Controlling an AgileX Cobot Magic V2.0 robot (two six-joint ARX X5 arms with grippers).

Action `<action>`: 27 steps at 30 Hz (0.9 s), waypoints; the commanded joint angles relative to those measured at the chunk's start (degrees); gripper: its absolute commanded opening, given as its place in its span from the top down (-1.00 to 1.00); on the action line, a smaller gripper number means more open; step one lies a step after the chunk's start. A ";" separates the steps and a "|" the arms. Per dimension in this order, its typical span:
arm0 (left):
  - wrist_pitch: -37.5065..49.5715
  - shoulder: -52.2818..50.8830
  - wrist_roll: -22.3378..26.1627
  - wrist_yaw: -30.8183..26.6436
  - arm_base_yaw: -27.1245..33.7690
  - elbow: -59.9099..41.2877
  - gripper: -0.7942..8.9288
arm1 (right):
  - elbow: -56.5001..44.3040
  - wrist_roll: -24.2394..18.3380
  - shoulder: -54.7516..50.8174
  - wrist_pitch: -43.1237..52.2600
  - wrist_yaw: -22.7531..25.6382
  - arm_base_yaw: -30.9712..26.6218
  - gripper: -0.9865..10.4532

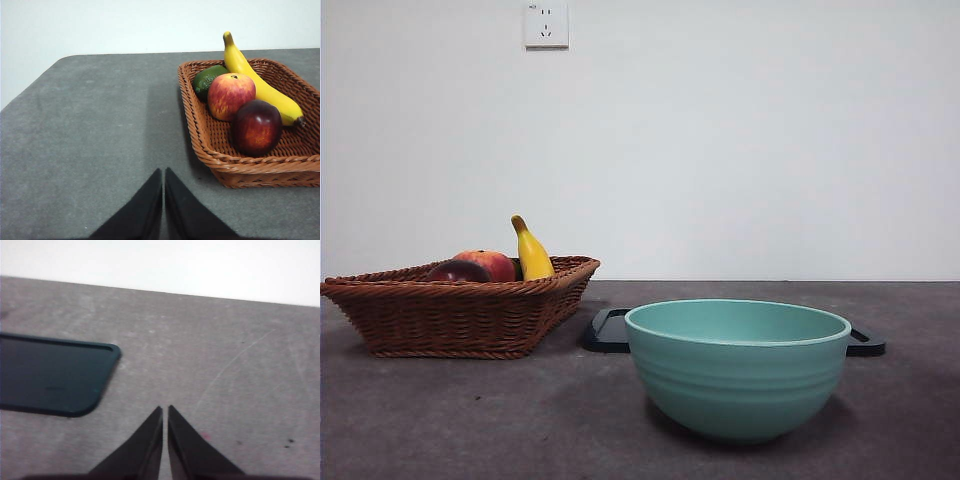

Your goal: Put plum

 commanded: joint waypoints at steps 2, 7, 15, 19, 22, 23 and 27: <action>-0.24 -0.07 -4.31 0.11 0.09 -1.16 0.82 | -0.22 8.96 -0.15 0.24 -0.98 -0.02 0.82; -0.28 -0.07 -16.26 0.13 0.09 -0.92 0.82 | -0.17 13.29 -0.15 0.13 -1.20 -0.02 0.82; -0.50 -0.07 -23.74 0.15 0.09 2.93 0.82 | 3.13 20.13 -0.13 -1.33 -2.25 -0.02 0.82; -0.68 0.00 -25.57 0.72 0.09 6.62 0.82 | 7.58 20.28 -0.04 -4.04 -2.25 -0.02 0.82; -1.97 0.72 -25.53 1.31 0.09 9.97 0.82 | 11.50 20.26 0.96 -5.70 -2.36 -0.02 0.82; -2.64 1.18 -25.49 1.31 0.09 11.06 0.82 | 13.07 20.22 1.53 -6.43 -2.36 -0.02 0.82; -6.97 4.33 -24.61 2.34 0.09 16.92 0.82 | 19.61 18.45 4.90 -9.99 -3.93 -0.02 0.82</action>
